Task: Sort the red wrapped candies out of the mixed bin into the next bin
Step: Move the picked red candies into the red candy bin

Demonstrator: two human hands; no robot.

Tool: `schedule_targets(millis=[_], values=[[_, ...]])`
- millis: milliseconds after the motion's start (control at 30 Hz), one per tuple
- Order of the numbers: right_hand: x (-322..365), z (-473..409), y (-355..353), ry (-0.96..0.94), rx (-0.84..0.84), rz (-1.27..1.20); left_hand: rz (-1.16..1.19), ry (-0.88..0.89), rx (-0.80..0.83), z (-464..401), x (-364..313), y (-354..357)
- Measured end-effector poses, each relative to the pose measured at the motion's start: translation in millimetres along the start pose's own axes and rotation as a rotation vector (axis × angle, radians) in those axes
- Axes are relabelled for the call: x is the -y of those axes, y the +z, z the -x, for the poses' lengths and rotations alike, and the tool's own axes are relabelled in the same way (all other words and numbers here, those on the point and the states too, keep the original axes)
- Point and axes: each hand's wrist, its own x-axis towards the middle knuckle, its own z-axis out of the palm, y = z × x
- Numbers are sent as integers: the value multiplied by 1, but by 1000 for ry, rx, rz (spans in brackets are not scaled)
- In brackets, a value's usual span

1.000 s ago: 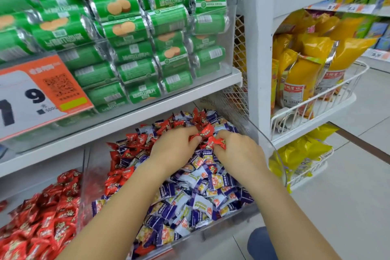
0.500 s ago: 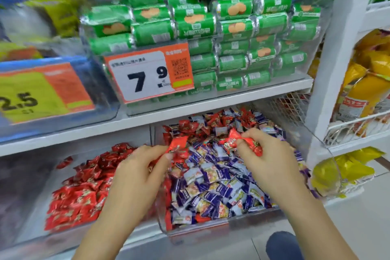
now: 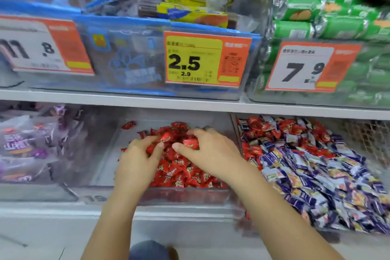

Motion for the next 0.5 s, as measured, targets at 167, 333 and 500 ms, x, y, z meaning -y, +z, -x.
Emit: schedule_targets(millis=[167, 333, 500], values=[[-25, 25, -10, -160, -86, -79, 233, -74, -120, -7, 1, -16], [-84, 80, -27, -103, -276, -172, 339, -25, -124, 0, -13, -11], [-137, 97, -39, 60, -299, -125, 467, 128, 186, 28, -78, 43]])
